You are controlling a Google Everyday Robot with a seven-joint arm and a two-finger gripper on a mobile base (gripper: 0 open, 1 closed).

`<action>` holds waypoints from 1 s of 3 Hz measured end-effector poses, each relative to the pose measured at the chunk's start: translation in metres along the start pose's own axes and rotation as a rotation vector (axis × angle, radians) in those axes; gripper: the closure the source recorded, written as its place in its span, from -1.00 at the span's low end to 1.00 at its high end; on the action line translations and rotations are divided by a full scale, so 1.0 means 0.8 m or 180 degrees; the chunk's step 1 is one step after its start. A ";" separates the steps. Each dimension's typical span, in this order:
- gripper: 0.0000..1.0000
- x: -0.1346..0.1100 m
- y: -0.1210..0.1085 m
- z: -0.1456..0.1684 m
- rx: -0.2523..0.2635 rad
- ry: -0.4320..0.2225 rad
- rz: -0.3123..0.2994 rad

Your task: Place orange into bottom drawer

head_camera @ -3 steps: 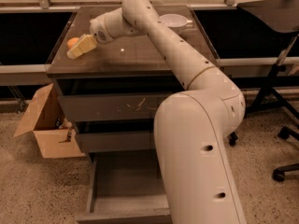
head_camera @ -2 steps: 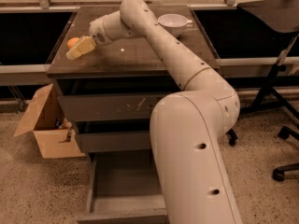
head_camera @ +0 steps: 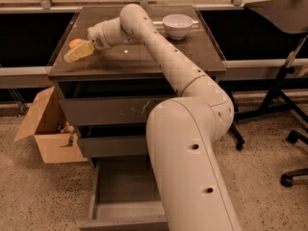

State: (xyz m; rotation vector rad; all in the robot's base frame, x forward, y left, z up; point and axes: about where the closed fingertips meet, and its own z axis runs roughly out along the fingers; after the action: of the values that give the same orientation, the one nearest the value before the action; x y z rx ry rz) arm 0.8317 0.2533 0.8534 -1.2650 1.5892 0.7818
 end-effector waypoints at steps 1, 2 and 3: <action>-0.49 0.005 -0.002 0.013 -0.0022 -0.0035 0.0057; -0.05 0.007 -0.002 0.017 -0.0037 -0.0044 0.0079; 0.57 -0.009 0.015 -0.001 -0.0148 -0.0189 -0.0030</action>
Offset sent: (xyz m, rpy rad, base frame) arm 0.0080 0.0071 -0.0149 0.0345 0.0376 0.0000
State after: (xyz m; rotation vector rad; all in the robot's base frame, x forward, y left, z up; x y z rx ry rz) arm 0.8200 0.2587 0.8595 -1.2702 1.5243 0.8470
